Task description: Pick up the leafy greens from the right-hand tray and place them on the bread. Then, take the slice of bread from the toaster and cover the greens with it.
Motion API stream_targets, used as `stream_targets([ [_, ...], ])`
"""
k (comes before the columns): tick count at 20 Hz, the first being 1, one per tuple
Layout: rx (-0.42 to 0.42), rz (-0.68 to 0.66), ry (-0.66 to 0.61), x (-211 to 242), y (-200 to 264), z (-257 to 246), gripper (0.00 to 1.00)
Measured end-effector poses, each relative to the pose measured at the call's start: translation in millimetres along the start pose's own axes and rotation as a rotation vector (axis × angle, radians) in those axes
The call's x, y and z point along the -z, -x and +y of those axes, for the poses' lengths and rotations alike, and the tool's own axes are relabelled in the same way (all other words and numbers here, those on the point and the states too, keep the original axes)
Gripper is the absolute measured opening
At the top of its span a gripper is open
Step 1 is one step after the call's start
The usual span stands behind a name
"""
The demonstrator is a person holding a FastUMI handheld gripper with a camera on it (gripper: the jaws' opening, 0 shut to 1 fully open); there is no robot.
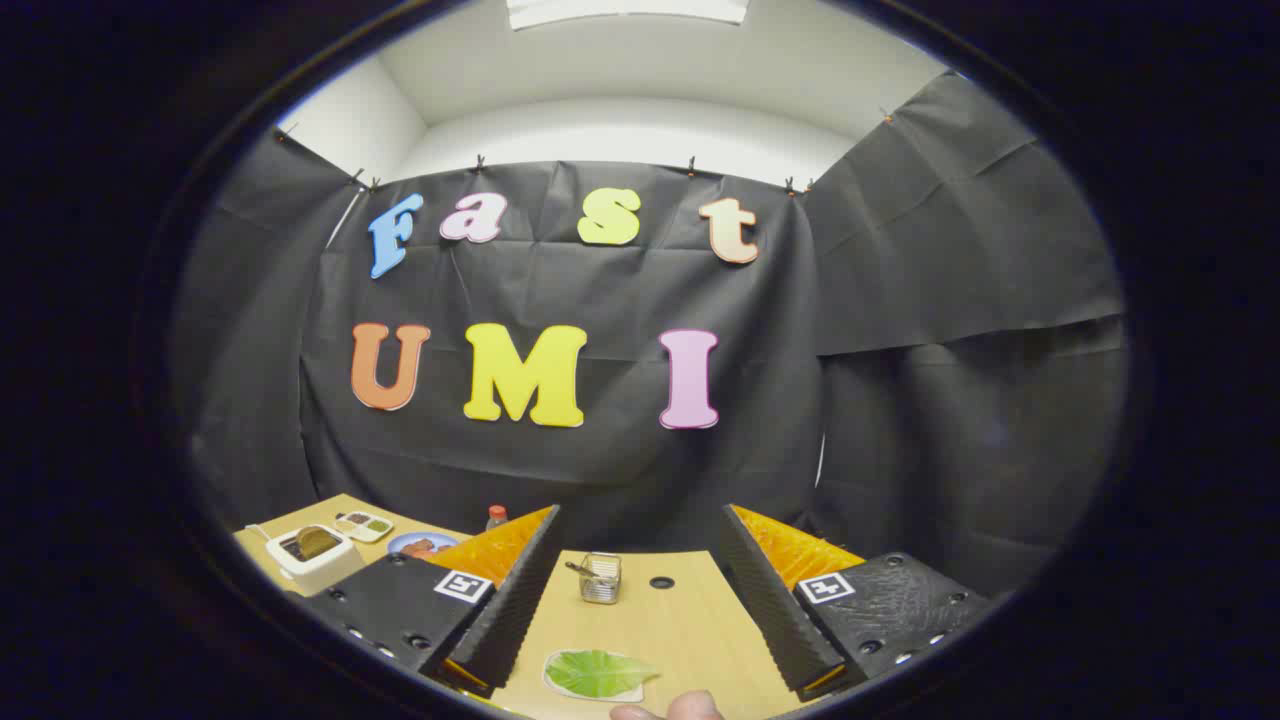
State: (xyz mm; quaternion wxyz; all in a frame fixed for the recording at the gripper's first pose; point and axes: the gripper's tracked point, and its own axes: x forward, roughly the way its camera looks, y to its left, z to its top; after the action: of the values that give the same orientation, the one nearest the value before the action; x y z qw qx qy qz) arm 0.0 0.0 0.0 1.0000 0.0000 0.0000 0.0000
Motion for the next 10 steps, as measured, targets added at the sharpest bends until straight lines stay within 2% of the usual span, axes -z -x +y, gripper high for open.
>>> stream_targets([
  [10,-0.012,0.089,-0.022,32.9,8.9,-24.8,0.95],
])
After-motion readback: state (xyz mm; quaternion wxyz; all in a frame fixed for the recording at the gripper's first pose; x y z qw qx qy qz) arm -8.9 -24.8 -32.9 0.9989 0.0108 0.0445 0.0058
